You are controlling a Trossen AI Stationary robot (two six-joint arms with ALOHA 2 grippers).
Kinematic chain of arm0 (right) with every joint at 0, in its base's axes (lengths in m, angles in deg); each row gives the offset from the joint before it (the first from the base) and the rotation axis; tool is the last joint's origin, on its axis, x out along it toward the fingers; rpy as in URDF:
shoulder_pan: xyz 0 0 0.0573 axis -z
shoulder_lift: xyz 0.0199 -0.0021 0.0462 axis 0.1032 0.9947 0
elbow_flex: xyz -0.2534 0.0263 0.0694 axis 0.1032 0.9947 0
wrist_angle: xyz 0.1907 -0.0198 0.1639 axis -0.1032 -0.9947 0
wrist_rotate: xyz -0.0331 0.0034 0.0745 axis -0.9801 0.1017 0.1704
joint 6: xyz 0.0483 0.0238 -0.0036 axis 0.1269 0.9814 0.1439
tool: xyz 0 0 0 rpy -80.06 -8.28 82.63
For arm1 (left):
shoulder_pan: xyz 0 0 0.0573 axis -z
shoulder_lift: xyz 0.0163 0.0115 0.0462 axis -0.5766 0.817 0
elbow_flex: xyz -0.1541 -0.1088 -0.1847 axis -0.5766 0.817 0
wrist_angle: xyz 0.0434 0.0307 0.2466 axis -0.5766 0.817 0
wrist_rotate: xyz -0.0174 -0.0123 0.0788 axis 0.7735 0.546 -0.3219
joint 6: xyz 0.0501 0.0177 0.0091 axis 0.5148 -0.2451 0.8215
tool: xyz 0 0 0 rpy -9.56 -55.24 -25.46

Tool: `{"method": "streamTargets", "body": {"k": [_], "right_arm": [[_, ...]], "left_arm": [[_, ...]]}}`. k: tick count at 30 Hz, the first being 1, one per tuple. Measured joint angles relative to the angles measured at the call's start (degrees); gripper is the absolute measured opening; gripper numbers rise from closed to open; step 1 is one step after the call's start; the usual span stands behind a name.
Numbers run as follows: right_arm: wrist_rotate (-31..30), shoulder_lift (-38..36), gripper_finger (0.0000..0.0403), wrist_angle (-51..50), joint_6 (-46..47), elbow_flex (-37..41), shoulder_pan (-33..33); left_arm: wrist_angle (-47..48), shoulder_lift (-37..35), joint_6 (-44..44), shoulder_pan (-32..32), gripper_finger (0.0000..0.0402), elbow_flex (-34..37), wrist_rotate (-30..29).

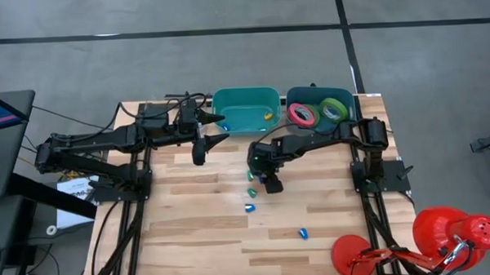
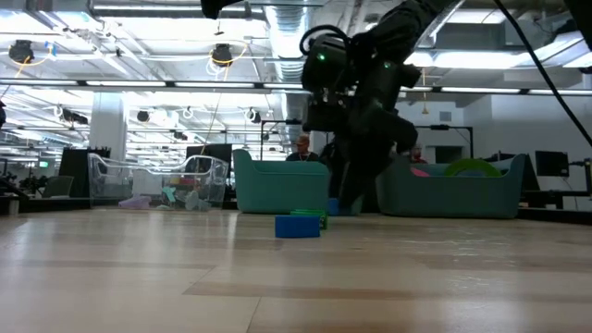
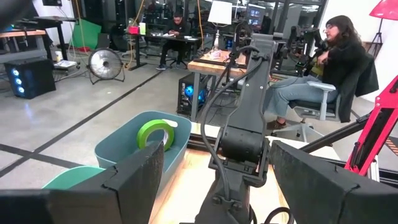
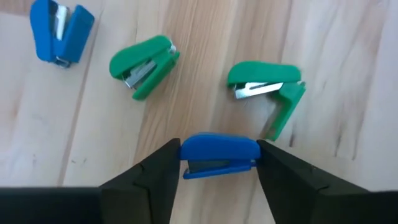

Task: Pick and place Stapler, Stapler remover, tape
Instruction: Put the blue stapler into the green bin

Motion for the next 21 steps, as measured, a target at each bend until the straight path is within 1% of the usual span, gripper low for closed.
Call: {"method": "streamTargets", "body": {"k": [3,10,14,17,21], "right_arm": [[-0.01,0.0,0.0193,-2.84,-0.03,-2.42,0.37],[-0.02,0.0,0.0169,-9.28,-1.58,-10.62,2.76],[-0.06,0.0,0.0179,-12.08,-2.31,-15.53,5.02],[-1.27,0.0,0.0187,-13.61,-3.94,-19.09,7.21],[-2.57,0.0,0.0183,-14.88,-5.14,-22.68,11.0]], "left_arm": [[0.0,0.0,0.0,0.0,0.0285,0.0,0.0],[-0.02,0.0,0.0,0.02,0.0285,0.0,0.0],[-0.02,0.0,0.0,0.01,0.0285,0.0,0.0],[-0.02,0.0,0.0,0.02,0.0285,0.0,0.0],[0.02,-0.19,0.0,0.01,0.0285,0.02,0.02]]}}
